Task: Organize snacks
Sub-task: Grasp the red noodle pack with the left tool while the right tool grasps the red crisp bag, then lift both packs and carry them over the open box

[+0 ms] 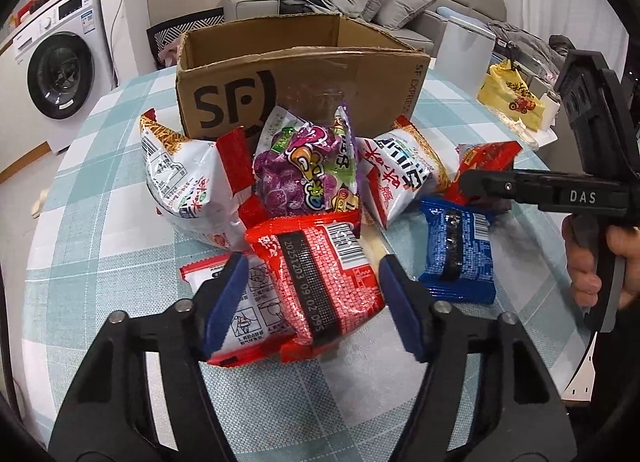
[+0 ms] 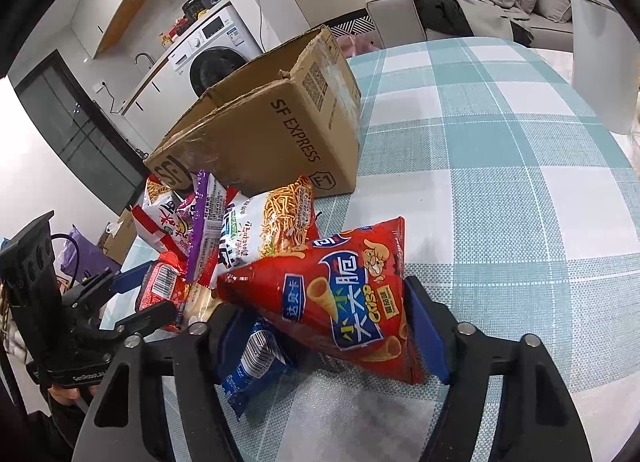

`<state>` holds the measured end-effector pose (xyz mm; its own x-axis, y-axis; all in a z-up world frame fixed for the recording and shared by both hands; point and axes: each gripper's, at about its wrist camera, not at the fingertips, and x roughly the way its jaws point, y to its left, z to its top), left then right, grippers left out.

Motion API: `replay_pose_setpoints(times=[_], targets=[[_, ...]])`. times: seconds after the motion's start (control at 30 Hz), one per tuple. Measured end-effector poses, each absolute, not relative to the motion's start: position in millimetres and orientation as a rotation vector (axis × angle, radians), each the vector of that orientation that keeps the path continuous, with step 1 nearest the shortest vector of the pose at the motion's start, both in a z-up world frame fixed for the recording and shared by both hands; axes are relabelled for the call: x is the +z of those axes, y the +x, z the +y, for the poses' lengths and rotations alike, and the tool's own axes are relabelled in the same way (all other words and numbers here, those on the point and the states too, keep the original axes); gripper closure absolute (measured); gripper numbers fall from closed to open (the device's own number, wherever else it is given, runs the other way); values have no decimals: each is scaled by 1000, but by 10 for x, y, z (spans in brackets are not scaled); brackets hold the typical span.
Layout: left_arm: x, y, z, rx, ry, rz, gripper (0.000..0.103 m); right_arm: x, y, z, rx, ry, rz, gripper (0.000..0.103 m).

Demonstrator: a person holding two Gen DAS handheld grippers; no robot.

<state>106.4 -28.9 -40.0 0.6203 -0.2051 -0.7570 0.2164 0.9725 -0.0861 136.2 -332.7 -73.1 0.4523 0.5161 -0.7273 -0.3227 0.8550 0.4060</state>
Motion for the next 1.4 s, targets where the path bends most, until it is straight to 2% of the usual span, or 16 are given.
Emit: replay_pose_setpoints(times=[0.07,0.17,1.4], targets=[[-395,1051,-299,-260,9,867,56,-716,1358,-3341,517,221,961,41],[-390,1038,-269,-264,2,862,59,-680,1352,-3363,512,219,938,43],[114,843,-32,-255,-93,688,61,-80,1051,-3376,576,256,716,45]])
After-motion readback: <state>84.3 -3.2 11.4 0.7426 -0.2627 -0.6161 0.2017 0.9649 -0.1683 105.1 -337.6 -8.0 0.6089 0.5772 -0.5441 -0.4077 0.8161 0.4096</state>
